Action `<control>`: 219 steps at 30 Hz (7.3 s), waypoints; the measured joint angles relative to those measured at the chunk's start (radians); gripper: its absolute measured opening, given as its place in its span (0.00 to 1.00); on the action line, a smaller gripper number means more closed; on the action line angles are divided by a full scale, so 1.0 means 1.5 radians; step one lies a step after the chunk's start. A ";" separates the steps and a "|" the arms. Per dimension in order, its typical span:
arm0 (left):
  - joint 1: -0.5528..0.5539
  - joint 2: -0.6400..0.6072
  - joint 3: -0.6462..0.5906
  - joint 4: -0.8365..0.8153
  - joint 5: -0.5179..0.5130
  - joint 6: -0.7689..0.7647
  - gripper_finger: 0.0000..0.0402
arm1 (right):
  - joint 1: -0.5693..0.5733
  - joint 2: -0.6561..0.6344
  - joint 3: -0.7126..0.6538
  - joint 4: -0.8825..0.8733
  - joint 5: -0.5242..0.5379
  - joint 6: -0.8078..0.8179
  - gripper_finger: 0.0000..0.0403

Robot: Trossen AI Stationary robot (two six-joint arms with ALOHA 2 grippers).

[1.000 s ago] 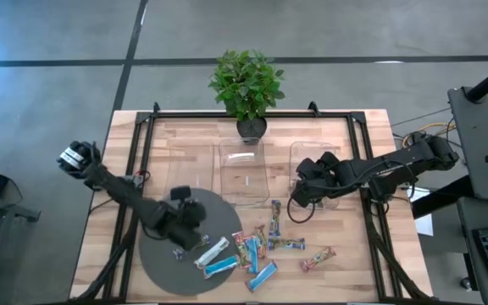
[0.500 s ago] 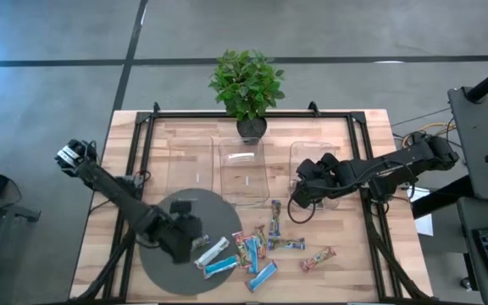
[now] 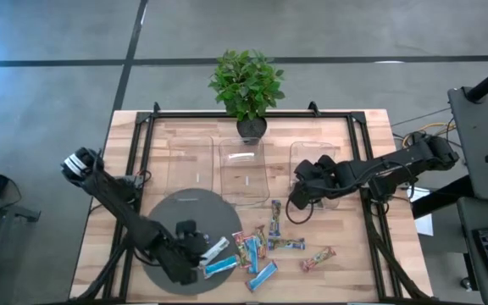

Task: Pick and place Granola Bars by type
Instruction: Put the violet granola bar into the left transparent bin, then put the red granola bar into the middle transparent bin

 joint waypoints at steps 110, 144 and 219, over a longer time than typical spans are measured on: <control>0.062 -0.031 0.136 -0.304 -0.014 -0.496 0.12 | 0.150 -0.018 -0.039 -0.146 0.015 0.074 0.73; 0.280 -0.201 0.100 -0.215 0.008 -0.167 0.38 | 0.134 -0.018 -0.039 -0.090 0.009 0.049 0.73; 0.078 0.187 0.292 -0.336 0.107 -0.328 0.38 | 0.390 -0.021 -0.039 0.007 -0.220 -0.152 0.73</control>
